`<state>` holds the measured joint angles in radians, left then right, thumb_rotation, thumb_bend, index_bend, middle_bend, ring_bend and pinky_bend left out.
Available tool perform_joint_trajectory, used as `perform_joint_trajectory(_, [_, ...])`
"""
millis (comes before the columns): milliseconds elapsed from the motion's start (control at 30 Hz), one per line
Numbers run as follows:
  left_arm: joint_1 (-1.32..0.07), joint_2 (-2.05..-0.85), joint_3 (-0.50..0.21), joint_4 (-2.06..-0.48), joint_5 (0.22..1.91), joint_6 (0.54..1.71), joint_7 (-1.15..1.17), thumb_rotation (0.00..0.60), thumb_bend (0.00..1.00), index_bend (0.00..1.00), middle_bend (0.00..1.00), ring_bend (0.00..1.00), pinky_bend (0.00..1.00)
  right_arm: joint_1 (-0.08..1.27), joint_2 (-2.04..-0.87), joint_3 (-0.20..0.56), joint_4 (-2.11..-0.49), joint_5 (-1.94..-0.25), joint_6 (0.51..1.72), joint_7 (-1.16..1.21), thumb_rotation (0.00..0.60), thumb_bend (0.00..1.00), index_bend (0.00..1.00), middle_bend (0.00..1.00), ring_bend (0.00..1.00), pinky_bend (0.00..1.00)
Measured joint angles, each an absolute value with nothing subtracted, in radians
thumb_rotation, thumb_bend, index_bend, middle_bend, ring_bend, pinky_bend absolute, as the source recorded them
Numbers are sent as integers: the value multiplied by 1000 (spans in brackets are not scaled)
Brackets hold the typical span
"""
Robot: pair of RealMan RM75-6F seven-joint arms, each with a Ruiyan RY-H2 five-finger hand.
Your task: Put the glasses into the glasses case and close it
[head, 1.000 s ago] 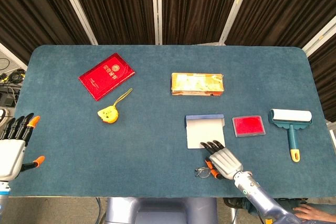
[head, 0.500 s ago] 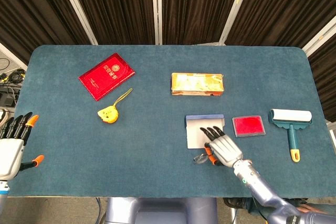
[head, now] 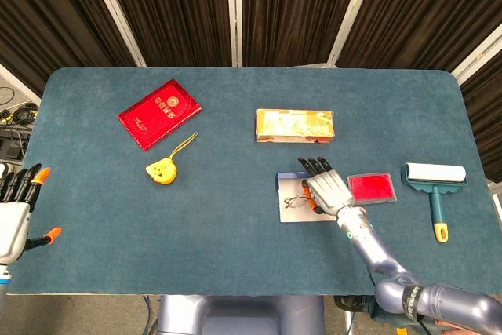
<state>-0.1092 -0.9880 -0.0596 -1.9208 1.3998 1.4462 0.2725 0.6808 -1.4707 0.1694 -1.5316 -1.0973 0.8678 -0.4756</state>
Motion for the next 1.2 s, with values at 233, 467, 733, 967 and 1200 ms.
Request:
perform_joint_trajectory(233, [-115,-984,-69,-1910,1373,1437,259,600,0,0,0,0,0,724,-1530,178,-1440,-1027,845,-506,600,367,619,0,0,0])
perform_joint_trajectory(467, [-121,-988,-71,-1905,1360,1429,265,600,0,0,0,0,0,751,-1571,184,-1375,-964,857,-537,600,367,621,0,0,0])
perform_joint_trajectory(733, [-124,-990,-69,-1904,1358,1427,269,600,0,0,0,0,0,761,-1583,183,-1368,-947,898,-553,600,153,320,0,0,0])
perform_joint_trajectory(967, [-127,-984,-65,-1908,1362,1419,261,600,0,0,0,0,0,754,-1574,180,-1383,-968,938,-546,600,0,74,0,0,0])
perform_joint_trajectory(1200, [-130,-982,-63,-1912,1368,1417,257,600,0,0,0,0,0,747,-1566,170,-1393,-1007,952,-513,600,0,68,0,0,0])
